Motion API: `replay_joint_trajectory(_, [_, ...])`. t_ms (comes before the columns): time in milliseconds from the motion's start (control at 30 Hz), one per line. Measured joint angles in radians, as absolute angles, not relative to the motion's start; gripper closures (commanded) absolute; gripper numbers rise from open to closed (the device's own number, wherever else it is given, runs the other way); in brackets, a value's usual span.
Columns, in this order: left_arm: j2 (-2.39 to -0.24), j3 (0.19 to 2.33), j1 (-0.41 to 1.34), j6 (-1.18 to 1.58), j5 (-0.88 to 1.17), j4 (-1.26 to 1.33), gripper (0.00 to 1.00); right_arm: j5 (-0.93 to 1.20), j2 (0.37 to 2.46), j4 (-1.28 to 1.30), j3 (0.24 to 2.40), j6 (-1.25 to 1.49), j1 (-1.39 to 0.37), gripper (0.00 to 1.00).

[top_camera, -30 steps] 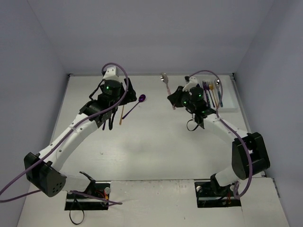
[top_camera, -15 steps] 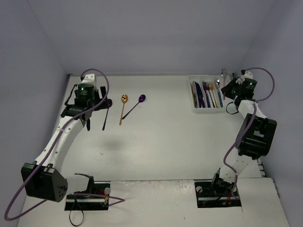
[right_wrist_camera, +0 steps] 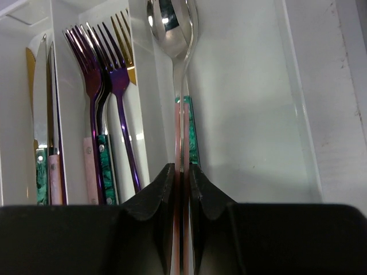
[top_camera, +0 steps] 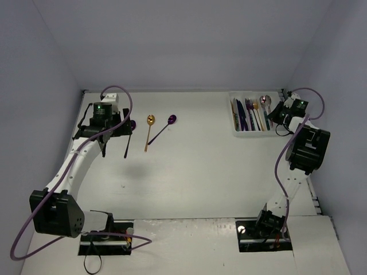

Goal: Sort the eating utensils into containers

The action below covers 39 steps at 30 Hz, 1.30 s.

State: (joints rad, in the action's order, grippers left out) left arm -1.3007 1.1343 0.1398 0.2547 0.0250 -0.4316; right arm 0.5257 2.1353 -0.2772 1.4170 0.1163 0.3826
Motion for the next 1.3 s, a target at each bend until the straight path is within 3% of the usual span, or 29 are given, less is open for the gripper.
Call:
replay_joint_trajectory(400, [-1.318,1.134,0.124,0.264,0.074,-0.431,0.23,0.568,2.224,-0.275,1.497,0.113,0.412,0.96])
replay_joint_trajectory(467, [-1.32,1.134,0.123,0.265,0.079,-0.431,0.23,0.581,2.237,-0.271,1.502,0.114,0.412,0.9])
replay_joint_trajectory(633, [-1.326,1.134,0.122,0.266,0.087,-0.431,0.23,0.598,2.253,-0.271,1.524,0.113,0.409,0.62])
replay_joint_trajectory(1033, [-1.352,1.134,0.109,0.267,0.09,-0.432,0.23,0.464,2.196,-0.248,1.506,0.107,0.405,0.44])
replay_joint_trajectory(1300, [-1.419,1.139,0.102,0.258,0.09,-0.445,0.23,0.284,1.93,-0.209,1.419,0.111,0.346,0.37])
